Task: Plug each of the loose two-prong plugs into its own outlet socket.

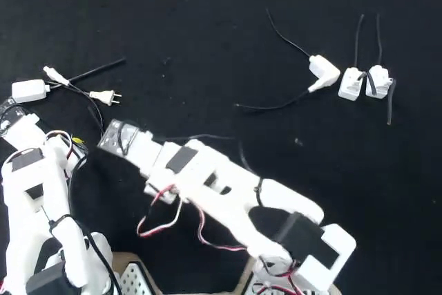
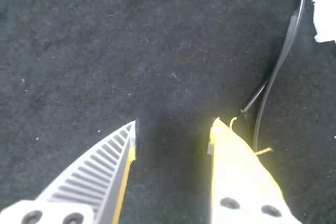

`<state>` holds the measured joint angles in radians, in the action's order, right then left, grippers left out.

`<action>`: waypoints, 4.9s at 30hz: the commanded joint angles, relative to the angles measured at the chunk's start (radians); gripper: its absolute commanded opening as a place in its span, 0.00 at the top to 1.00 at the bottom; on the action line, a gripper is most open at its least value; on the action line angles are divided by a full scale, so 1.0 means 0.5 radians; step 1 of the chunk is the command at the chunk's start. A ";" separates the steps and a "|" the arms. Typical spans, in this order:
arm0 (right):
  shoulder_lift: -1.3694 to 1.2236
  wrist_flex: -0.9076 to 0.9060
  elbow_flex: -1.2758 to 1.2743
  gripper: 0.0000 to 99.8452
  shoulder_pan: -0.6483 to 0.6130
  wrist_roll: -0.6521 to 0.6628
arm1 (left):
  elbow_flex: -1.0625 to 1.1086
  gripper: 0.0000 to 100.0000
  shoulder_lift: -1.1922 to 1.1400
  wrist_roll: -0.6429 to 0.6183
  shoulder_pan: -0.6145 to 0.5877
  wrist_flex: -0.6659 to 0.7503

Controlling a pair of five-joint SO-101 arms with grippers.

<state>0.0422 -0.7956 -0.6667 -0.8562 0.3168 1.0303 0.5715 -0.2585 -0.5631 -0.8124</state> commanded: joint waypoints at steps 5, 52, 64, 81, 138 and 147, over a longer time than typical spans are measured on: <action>0.002 -0.021 0.091 0.99 0.132 0.338 | -0.069 0.77 0.055 -0.009 -0.014 0.012; 0.996 -0.068 -0.717 0.75 0.212 0.393 | -0.063 0.77 0.055 -0.006 -0.014 0.009; 0.634 0.147 -0.631 0.75 0.350 0.374 | -0.054 0.77 0.055 -0.003 -0.014 0.009; 0.348 0.282 -0.404 0.75 0.439 0.359 | -0.057 0.77 0.055 -0.003 -0.011 0.009; 1.014 0.595 -0.901 0.75 0.822 -0.018 | -3.270 0.70 -2.464 0.006 0.330 -0.994; 1.014 0.595 -0.901 0.75 0.822 -0.018 | -3.681 0.71 -2.869 0.003 0.247 -1.046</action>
<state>0.5501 -0.5240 -1.1208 -0.4634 0.3138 -0.7204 -0.8539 -0.2478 -0.4296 -1.3142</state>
